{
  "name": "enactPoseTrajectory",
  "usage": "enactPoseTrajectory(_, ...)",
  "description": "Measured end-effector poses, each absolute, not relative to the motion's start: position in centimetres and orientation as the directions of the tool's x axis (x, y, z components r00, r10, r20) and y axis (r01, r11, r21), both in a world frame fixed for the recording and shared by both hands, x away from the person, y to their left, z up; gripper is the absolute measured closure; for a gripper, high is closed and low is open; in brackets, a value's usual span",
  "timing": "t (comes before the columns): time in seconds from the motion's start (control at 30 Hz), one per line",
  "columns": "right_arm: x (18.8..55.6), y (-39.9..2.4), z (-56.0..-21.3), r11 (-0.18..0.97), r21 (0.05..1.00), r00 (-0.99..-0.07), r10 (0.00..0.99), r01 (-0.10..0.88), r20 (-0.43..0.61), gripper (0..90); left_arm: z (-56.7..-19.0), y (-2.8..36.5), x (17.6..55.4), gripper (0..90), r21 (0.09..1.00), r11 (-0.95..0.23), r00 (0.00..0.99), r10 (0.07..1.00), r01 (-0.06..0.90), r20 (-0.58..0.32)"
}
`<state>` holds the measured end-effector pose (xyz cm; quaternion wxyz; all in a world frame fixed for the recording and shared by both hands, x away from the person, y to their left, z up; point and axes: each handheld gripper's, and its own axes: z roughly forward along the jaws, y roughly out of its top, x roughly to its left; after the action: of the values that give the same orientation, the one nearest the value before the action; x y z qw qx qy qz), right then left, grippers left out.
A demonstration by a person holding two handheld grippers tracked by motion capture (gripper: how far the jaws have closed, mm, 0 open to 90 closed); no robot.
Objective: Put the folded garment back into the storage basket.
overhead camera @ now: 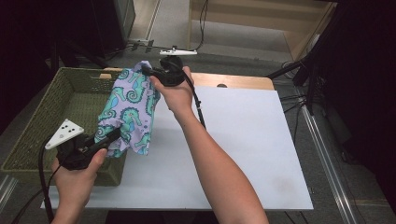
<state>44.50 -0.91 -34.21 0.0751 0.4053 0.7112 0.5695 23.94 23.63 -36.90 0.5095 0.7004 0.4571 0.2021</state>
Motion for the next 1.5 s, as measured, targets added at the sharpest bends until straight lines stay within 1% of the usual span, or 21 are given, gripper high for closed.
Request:
enactPoseTrajectory(0.3,44.9,2.3,-34.1,0.039,0.87,-0.683,0.637,0.492,0.358,82.6,-36.6,26.3,23.7,74.3,0.899,-0.042,0.466,0.865,0.436,-0.185)
enactPoseTrajectory(0.4,45.0,3.3,-33.9,0.029,0.868,-0.69,0.619,0.496,0.374,82.5,-36.4,27.1,23.5,74.3,0.902,-0.037,0.458,0.87,0.43,-0.183)
enactPoseTrajectory(0.9,45.4,8.3,-33.4,0.073,0.888,-0.733,0.596,0.455,0.327,82.5,-36.0,31.4,23.3,73.9,0.904,-0.004,0.389,0.904,0.427,-0.179)
enactPoseTrajectory(1.13,46.1,9.7,-34.6,0.075,0.894,-0.738,0.598,0.441,0.314,82.5,-36.9,32.3,24.1,73.8,0.889,-0.011,0.377,0.908,0.459,-0.184)
enactPoseTrajectory(1.3,46.8,9.8,-35.8,0.081,0.889,-0.728,0.61,0.45,0.313,82.4,-37.5,32.6,25.1,73.6,0.876,-0.011,0.36,0.914,0.482,-0.187)
enactPoseTrajectory(1.5,47.5,10.0,-36.6,0.089,0.895,-0.729,0.618,0.437,0.295,82.3,-38.2,32.8,26.0,73.5,0.86,-0.028,0.352,0.919,0.509,-0.178)
